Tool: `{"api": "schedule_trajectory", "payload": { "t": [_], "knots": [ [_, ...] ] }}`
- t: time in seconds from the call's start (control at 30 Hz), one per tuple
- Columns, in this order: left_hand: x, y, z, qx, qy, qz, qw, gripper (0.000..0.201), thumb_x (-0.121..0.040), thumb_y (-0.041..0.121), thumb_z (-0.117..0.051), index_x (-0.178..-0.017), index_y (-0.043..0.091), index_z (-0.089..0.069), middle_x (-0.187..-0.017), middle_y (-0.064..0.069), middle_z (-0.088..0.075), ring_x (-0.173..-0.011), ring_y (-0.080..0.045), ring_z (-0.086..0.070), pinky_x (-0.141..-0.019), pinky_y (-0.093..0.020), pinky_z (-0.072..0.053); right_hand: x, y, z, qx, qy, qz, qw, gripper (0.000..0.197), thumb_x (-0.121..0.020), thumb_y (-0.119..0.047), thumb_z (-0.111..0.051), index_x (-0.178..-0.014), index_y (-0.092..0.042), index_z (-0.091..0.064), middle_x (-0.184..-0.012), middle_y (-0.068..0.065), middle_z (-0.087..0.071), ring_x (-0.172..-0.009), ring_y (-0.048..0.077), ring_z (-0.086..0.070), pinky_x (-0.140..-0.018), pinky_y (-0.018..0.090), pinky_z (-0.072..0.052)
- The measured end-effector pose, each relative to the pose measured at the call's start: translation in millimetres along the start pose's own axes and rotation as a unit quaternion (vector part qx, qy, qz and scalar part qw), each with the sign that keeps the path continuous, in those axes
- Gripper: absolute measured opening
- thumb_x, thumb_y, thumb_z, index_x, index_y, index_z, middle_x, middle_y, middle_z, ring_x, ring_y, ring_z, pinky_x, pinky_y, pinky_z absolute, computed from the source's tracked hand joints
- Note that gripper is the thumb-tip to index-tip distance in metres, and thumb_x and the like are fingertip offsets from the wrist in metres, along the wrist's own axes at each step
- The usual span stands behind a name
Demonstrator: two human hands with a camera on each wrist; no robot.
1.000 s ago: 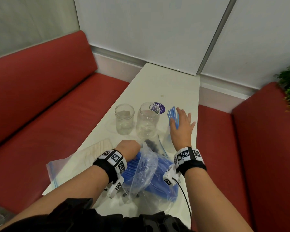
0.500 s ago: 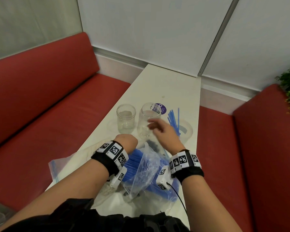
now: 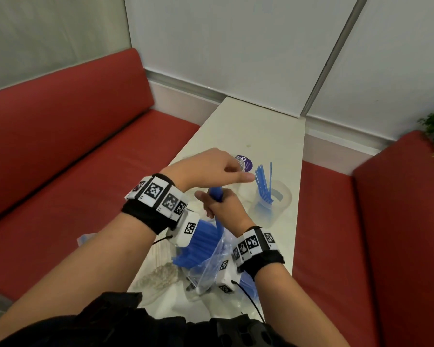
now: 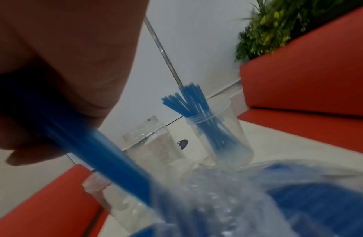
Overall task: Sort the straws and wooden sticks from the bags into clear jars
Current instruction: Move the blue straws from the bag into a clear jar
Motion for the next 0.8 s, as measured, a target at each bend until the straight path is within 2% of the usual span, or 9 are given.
{"api": "schedule_trajectory", "payload": {
  "t": [0.1, 0.17, 0.23, 0.27, 0.37, 0.43, 0.53, 0.6, 0.8],
  "knots": [
    [3.4, 12.9, 6.6, 0.205, 0.056, -0.049, 0.976, 0.049, -0.09, 0.066, -0.047, -0.1, 0.026, -0.075, -0.097, 0.016, -0.073, -0.096, 0.002, -0.066, -0.094, -0.027, -0.048, -2.3, -19.6, 6.1, -0.039, 0.0, 0.025, 0.999, 0.03, -0.097, -0.024, -0.067, -0.071, -0.012, -0.057, -0.051, -0.01, -0.053, -0.05, 0.009, -0.046, -0.058, 0.03, -0.043],
    [3.2, 1.8, 33.1, 0.385, 0.175, -0.069, 0.904, 0.046, -0.097, 0.055, -0.043, -0.105, 0.021, -0.073, -0.104, 0.007, -0.075, -0.104, -0.009, -0.068, -0.097, -0.031, -0.049, -0.3, -37.0, 22.9, -0.069, 0.024, 0.049, 0.996, 0.034, -0.096, -0.029, -0.068, -0.068, -0.015, -0.054, -0.052, -0.01, -0.051, -0.05, 0.01, -0.046, -0.057, 0.027, -0.044],
    [1.8, -26.6, 42.4, 0.511, 0.252, -0.017, 0.821, 0.051, -0.101, 0.049, -0.041, -0.099, 0.01, -0.073, -0.095, -0.007, -0.076, -0.092, -0.02, -0.073, -0.085, -0.033, -0.056, 3.7, -64.0, 48.9, -0.116, 0.067, 0.083, 0.987, 0.038, -0.093, -0.037, -0.07, -0.063, -0.022, -0.054, -0.053, -0.008, -0.05, -0.05, 0.013, -0.046, -0.057, 0.028, -0.045],
    [-1.0, -39.7, 34.5, 0.543, 0.254, 0.027, 0.8, 0.051, -0.102, 0.046, -0.041, -0.095, 0.006, -0.072, -0.09, -0.011, -0.075, -0.083, -0.022, -0.074, -0.078, -0.033, -0.057, 5.7, -80.0, 61.0, -0.144, 0.082, 0.102, 0.981, 0.039, -0.091, -0.041, -0.071, -0.06, -0.025, -0.054, -0.053, -0.006, -0.048, -0.049, 0.015, -0.045, -0.058, 0.03, -0.044],
    [-4.6, -60.1, -27.8, 0.545, 0.1, 0.176, 0.813, 0.058, -0.102, 0.052, -0.037, -0.092, 0.005, -0.07, -0.09, -0.012, -0.075, -0.073, -0.021, -0.073, -0.075, -0.037, -0.057, 8.7, -121.6, 86.6, -0.235, 0.093, 0.151, 0.956, 0.045, -0.087, -0.044, -0.076, -0.058, -0.024, -0.048, -0.053, -0.002, -0.039, -0.048, 0.018, -0.039, -0.06, 0.035, -0.045],
    [-1.0, -56.9, -70.6, 0.582, -0.008, 0.212, 0.785, 0.072, -0.098, 0.063, -0.032, -0.1, 0.003, -0.07, -0.098, -0.014, -0.074, -0.086, -0.027, -0.073, -0.079, -0.039, -0.058, 9.7, -137.0, 93.1, -0.265, 0.091, 0.177, 0.943, 0.047, -0.089, -0.039, -0.076, -0.059, -0.021, -0.044, -0.053, -0.001, -0.036, -0.047, 0.018, -0.037, -0.058, 0.034, -0.045],
    [-2.0, -44.5, -102.4, 0.756, -0.008, 0.203, 0.622, 0.073, -0.095, 0.062, -0.041, -0.089, -0.003, -0.074, -0.093, -0.019, -0.072, -0.089, -0.034, -0.072, -0.071, -0.041, -0.06, 13.7, -139.2, 89.2, -0.238, 0.106, 0.185, 0.948, 0.045, -0.092, -0.033, -0.072, -0.058, -0.021, -0.045, -0.053, 0.0, -0.039, -0.05, 0.018, -0.041, -0.062, 0.034, -0.047],
    [-2.9, -40.7, -108.5, 0.8, 0.013, 0.209, 0.563, 0.061, -0.095, 0.053, -0.053, -0.077, -0.001, -0.076, -0.085, -0.016, -0.072, -0.076, -0.027, -0.073, -0.054, -0.029, -0.059, 17.2, -133.4, 85.7, -0.201, 0.117, 0.179, 0.956, 0.039, -0.091, -0.031, -0.071, -0.06, -0.02, -0.05, -0.057, 0.002, -0.047, -0.057, 0.019, -0.048, -0.069, 0.035, -0.047],
    [-2.5, -43.8, -114.0, 0.765, 0.0, 0.218, 0.606, 0.031, -0.094, 0.037, -0.059, -0.079, 0.01, -0.061, -0.067, -0.003, -0.06, -0.044, -0.008, -0.049, -0.03, -0.014, -0.032, 20.2, -124.8, 96.3, -0.097, 0.141, 0.159, 0.972, 0.02, -0.089, -0.029, -0.072, -0.082, -0.014, -0.06, -0.08, 0.005, -0.06, -0.08, 0.016, -0.059, -0.077, 0.032, -0.051]
  ]
}}
Point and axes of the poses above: each hand's wrist, its own x-axis away from the middle knuckle, its own z-axis out of the back of the hand, y = z × x, the point moved 8 cm from there along -x, towards the middle knuckle
